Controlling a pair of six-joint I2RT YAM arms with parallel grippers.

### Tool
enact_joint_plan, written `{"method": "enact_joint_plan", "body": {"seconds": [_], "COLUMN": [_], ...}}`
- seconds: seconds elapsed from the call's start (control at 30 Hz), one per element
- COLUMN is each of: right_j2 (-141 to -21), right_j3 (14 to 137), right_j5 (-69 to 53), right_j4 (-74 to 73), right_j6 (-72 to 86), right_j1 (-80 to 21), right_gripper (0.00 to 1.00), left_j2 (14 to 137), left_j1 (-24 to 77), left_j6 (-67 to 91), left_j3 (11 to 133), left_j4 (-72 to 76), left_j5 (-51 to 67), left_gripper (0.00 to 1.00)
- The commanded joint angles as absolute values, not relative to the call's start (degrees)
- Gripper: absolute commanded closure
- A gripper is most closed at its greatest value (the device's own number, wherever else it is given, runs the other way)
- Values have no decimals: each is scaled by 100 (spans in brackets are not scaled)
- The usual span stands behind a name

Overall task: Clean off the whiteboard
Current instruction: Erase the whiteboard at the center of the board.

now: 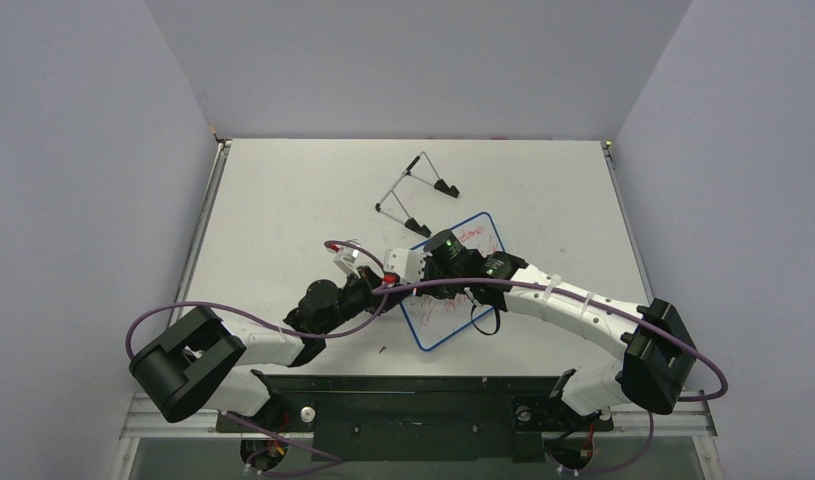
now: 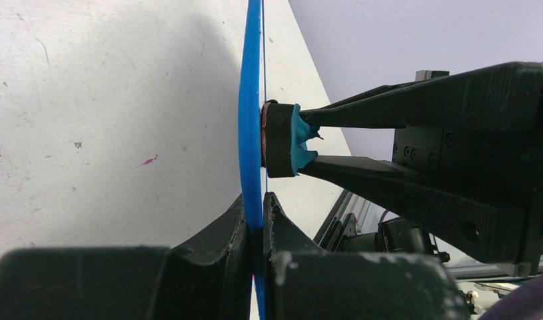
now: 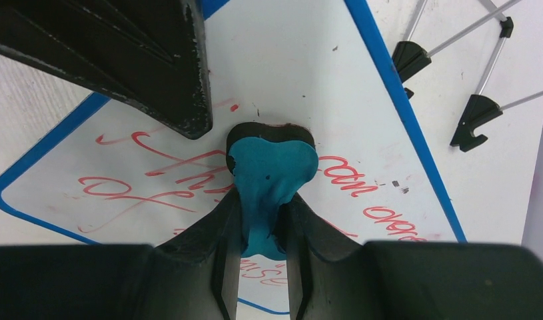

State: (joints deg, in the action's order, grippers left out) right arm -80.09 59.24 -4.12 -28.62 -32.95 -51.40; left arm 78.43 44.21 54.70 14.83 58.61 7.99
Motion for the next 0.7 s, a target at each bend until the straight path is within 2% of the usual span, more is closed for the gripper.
{"method": "enact_joint_plan", "body": {"seconds": [0.0, 0.4, 0.5, 0.67], "right_j2": [-7992, -8040, -8063, -7818], "right_j3": [5704, 6031, 5922, 5674], "right_j5": [-709, 201, 69, -1006], "right_j4": [-3148, -2487, -2571, -3164], "right_j6": [-3827, -3019, -3152, -3785], "right_j1": [-5130, -5005, -5001, -4922], "right_gripper": [100, 100, 100, 100], "left_j2": [7751, 7685, 7670, 7542], "left_j1": [4474, 4474, 4474, 4476], "left_j6": [5389, 5293, 5295, 5228], "left_j3": [1753, 1799, 1811, 1838], "left_j4": [6908, 6735, 6724, 6554], "left_j5": [1203, 1171, 1179, 1181], "left_gripper": [100, 100, 100, 100]}}
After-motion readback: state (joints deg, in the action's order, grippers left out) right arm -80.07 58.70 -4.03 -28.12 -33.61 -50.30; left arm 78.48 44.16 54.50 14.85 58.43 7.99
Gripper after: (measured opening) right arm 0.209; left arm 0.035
